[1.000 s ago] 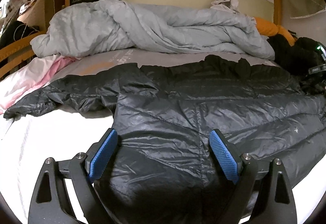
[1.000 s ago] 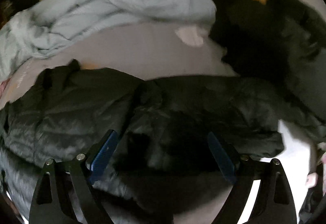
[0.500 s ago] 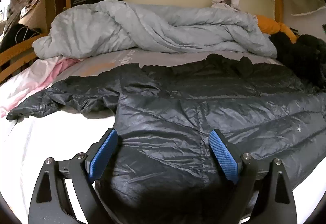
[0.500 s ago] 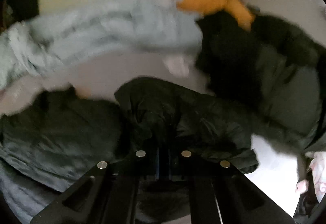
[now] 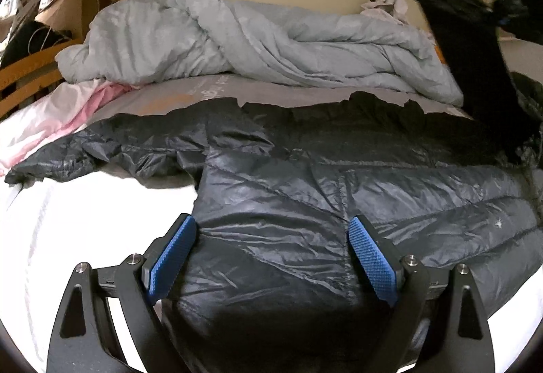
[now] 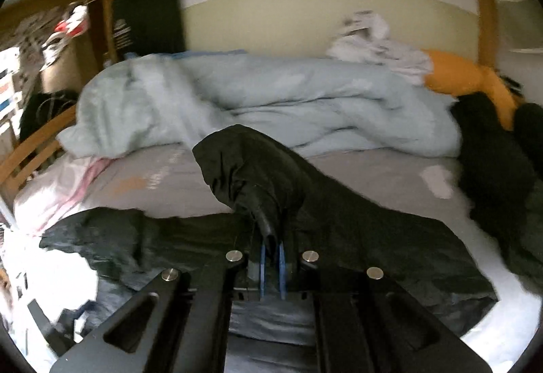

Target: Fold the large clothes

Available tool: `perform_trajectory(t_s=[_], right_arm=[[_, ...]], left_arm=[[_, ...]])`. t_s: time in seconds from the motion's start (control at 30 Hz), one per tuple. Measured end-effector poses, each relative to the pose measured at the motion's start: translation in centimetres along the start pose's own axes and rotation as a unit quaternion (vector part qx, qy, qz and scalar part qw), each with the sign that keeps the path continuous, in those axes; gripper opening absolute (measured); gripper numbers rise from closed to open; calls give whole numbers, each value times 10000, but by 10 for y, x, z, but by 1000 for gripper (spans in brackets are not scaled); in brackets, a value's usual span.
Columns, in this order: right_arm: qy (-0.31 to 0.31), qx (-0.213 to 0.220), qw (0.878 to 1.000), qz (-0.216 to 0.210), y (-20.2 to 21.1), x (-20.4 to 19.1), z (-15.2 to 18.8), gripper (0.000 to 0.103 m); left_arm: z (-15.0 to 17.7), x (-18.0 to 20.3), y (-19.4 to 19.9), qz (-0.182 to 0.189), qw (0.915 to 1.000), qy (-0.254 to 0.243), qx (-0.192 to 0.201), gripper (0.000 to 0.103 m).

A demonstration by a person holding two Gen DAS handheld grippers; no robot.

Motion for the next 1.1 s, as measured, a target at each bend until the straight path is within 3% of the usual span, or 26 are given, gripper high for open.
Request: perform_trajectory(t_s=[0.27,0.53,0.7,0.8,0.87,0.93,1.0,1.1], right_arm=[[108,-344,9981,-508,-31,-101,2,6],[-64,-984,9927,-687,-91,-141,38,6],[162,-1313,9888,-687,-114,-154,65,7],[299,-1437,9869,-674,-116,-157,75,17],[327,-1454,9862,-719,-112,-157,76,35],[296,-1283,9889,-687,-101,-149,73,75],[241,-964,9930,-643,-86,-137,68,79],[319,-857,9941,-582,-70,-114,62,79]], left_arm=[[1,-3,2,-6,10000,87,5,91],[1,-4,-2,0,9998,175,-16,91],[1,-5,-4,-12,9998,196,-61,91],[1,-7,-3,15,9997,214,-66,91],[2,-9,-3,33,9996,264,-74,91],[2,-11,-4,50,9995,316,-79,91],[2,-12,-4,54,9993,356,-83,91],[2,-12,-4,48,9993,359,-85,91]])
Point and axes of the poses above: each gripper's, at about its wrist camera, not at the fingertips, and y roughly against the way its jaws point, x to its right, z to its underside, the point moved 2 cm from there along -y, roughly the way its jaws point, and after that the axes turned 12 degrees about z, right-handed, at the moved point
